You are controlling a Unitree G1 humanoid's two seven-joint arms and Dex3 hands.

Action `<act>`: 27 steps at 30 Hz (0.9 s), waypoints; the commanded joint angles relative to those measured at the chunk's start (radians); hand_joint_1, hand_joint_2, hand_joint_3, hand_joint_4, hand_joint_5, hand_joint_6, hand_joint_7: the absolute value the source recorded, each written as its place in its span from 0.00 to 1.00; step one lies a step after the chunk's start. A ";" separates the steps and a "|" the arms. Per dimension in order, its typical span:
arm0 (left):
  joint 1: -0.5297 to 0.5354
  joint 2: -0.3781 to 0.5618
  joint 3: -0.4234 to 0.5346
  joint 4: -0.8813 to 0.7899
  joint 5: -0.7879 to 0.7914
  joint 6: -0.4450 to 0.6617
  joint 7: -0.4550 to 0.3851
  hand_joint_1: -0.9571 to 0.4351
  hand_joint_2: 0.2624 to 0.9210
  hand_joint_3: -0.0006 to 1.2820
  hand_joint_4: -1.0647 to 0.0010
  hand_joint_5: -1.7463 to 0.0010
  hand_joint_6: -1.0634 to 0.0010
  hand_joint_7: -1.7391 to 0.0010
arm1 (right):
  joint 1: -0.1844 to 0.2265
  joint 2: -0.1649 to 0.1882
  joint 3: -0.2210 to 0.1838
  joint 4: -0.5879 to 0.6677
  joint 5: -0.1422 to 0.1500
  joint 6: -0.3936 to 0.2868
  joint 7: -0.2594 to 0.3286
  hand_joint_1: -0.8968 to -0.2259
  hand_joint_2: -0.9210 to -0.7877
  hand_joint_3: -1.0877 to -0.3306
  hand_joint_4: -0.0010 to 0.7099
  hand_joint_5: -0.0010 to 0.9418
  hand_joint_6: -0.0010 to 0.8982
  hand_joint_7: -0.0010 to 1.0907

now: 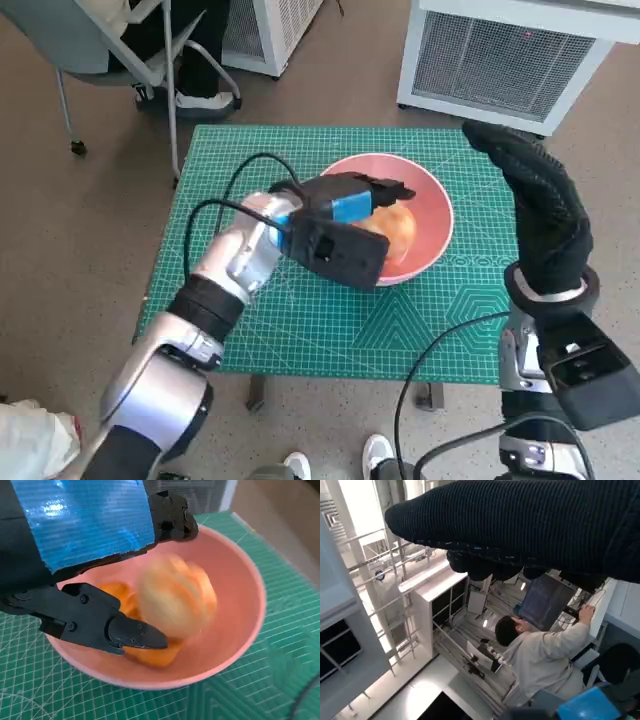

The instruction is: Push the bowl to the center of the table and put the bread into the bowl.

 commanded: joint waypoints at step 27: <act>0.422 -0.107 0.443 -0.457 -0.706 -0.344 0.216 0.34 1.00 0.24 0.66 0.99 0.80 0.72 | -0.064 0.007 -0.007 -0.151 -0.004 0.179 -0.059 0.50 0.00 0.41 0.39 0.00 0.00 0.62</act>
